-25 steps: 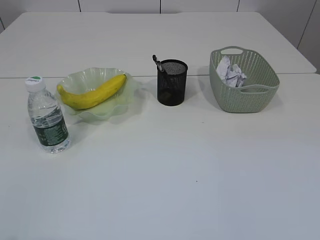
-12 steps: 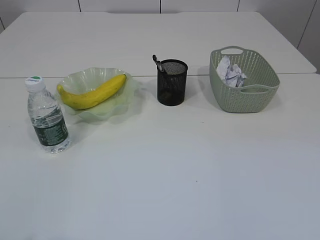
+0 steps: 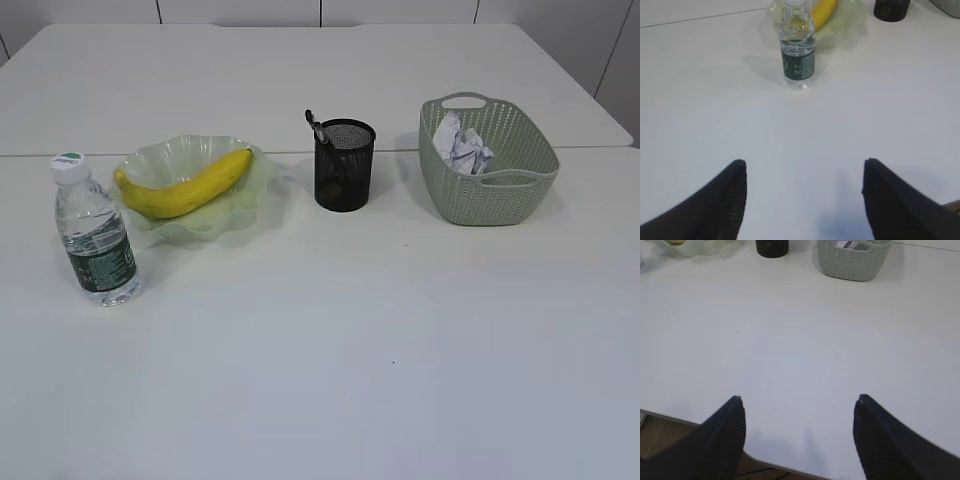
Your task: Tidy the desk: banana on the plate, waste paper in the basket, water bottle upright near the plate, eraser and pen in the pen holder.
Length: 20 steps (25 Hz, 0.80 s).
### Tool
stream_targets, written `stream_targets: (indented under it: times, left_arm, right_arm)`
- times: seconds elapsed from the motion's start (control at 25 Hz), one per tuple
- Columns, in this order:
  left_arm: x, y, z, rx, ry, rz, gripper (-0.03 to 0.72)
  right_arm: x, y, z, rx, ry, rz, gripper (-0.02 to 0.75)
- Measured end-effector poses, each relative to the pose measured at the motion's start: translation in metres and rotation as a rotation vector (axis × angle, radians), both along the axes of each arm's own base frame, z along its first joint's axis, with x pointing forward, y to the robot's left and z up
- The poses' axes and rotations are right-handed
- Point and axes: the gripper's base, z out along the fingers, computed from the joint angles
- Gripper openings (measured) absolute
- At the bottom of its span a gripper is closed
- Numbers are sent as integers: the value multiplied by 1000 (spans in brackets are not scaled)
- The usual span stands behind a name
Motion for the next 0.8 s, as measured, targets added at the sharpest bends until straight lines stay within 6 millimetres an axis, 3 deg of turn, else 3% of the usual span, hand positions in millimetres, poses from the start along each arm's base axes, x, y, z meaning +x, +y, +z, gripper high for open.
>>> stream_targets:
  times: [0.8]
  left_arm:
    - [0,0,0,0,0,0,517]
  right_arm:
    - [1,-3,0,11,7,-50,505]
